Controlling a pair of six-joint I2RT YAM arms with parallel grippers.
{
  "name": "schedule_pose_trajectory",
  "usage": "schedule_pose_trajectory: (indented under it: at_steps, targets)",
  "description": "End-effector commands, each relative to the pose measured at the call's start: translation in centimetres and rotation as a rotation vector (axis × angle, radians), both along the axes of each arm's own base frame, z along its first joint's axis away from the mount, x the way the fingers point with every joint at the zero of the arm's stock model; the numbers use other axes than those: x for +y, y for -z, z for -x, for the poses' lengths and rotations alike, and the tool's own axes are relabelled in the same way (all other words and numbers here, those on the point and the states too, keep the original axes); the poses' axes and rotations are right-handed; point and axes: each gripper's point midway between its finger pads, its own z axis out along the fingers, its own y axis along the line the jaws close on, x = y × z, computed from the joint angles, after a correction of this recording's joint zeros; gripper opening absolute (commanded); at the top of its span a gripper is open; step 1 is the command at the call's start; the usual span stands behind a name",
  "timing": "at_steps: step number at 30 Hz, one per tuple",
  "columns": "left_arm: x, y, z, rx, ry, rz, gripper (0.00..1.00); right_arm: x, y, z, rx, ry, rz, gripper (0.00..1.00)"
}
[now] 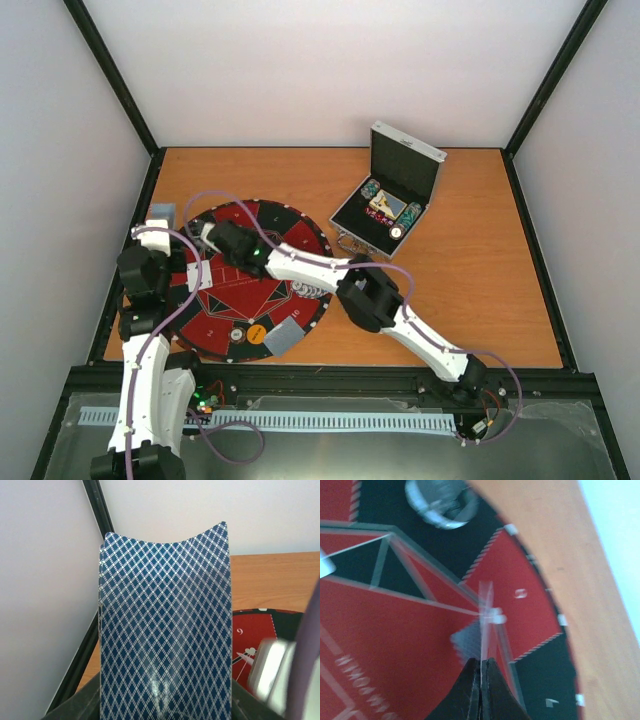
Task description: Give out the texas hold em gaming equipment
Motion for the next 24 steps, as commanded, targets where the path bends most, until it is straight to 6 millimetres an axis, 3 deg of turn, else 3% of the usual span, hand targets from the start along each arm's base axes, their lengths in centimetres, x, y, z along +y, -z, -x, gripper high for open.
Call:
schedule_pose_trajectory:
  at_steps: [1, 7, 12, 21, 24]
  targets:
    - [0.6, -3.8, -0.3, -0.106, -0.026, -0.027, 0.4, 1.5, 3.6, 3.3, 0.004, -0.092, 0.119, 0.03]
    - [0.8, -4.0, -0.2, -0.11, -0.031, -0.044, 0.39, 2.9, 7.1, 7.3, 0.179, -0.187, 0.132, 0.03]
    - [0.7, -3.9, -0.2, -0.109, -0.028, -0.042, 0.39, 3.6, 8.1, 9.1, 0.305, -0.212, 0.079, 0.03]
    - [0.6, -3.9, -0.3, -0.111, -0.022, -0.04, 0.39, 4.1, 9.0, 10.6, 0.439, -0.177, 0.015, 0.03]
    - [0.6, -4.0, -0.2, -0.111, -0.022, -0.039, 0.39, 3.9, 9.3, 10.3, 0.435, -0.135, 0.011, 0.03]
